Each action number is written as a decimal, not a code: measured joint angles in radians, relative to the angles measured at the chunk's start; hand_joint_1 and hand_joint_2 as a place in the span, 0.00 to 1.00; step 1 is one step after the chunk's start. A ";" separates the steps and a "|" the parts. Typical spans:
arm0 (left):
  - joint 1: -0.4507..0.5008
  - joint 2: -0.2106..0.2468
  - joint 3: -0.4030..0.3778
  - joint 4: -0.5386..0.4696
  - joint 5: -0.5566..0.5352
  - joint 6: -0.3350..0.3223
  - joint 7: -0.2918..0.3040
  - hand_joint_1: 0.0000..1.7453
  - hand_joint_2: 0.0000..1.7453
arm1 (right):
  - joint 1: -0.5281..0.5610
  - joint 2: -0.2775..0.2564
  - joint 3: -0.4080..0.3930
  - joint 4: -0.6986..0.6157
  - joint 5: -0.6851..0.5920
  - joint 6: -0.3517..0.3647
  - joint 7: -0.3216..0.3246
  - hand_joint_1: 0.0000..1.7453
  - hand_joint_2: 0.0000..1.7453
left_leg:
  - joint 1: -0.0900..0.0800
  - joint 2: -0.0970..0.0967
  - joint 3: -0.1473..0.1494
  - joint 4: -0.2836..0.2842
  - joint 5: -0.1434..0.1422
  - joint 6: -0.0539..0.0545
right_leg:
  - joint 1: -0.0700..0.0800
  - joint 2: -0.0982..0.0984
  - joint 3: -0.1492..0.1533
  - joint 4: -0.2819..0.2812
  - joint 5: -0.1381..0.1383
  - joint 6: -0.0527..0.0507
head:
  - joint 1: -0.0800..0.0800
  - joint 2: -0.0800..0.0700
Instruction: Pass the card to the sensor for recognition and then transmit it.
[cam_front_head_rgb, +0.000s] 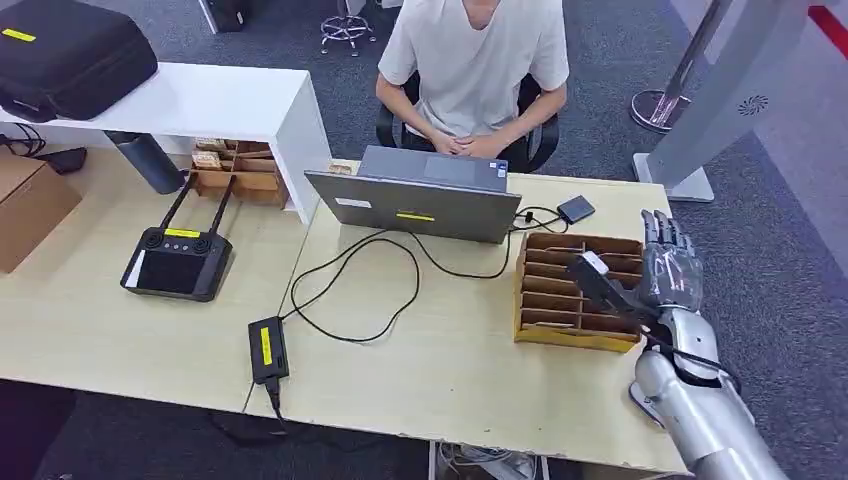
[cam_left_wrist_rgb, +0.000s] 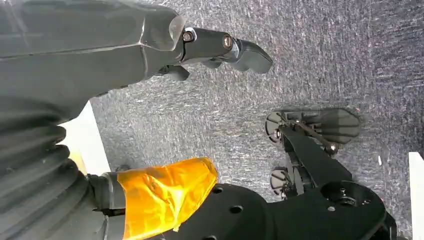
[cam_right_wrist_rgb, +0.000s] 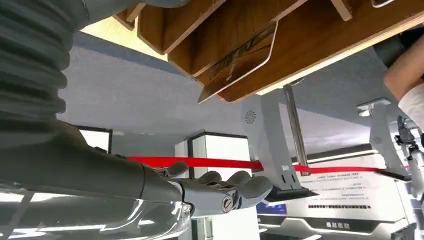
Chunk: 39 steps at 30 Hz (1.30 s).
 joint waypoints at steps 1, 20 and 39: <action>0.000 0.000 0.000 0.000 0.000 0.000 0.000 0.00 1.00 | 0.000 0.000 0.000 0.000 0.000 0.000 0.000 0.00 1.00 | 0.000 0.000 0.000 0.000 0.000 0.000 | 0.000 0.000 0.000 0.000 0.000 0.000 | 0.000 0.000; -0.002 0.000 -0.003 0.000 0.000 -0.002 -0.001 0.00 1.00 | 0.000 0.006 0.000 0.000 -0.019 -0.001 -0.019 0.00 1.00 | 0.000 0.000 0.000 0.000 0.000 0.000 | 0.000 0.000 0.000 0.000 0.000 0.000 | 0.000 0.000; -0.013 0.000 -0.046 0.001 0.000 -0.004 0.005 0.00 1.00 | 0.003 0.016 0.007 -0.039 -0.024 0.004 -0.049 0.00 1.00 | 0.000 0.000 0.000 0.000 0.000 0.000 | 0.000 0.000 0.000 0.000 0.000 0.000 | 0.000 0.000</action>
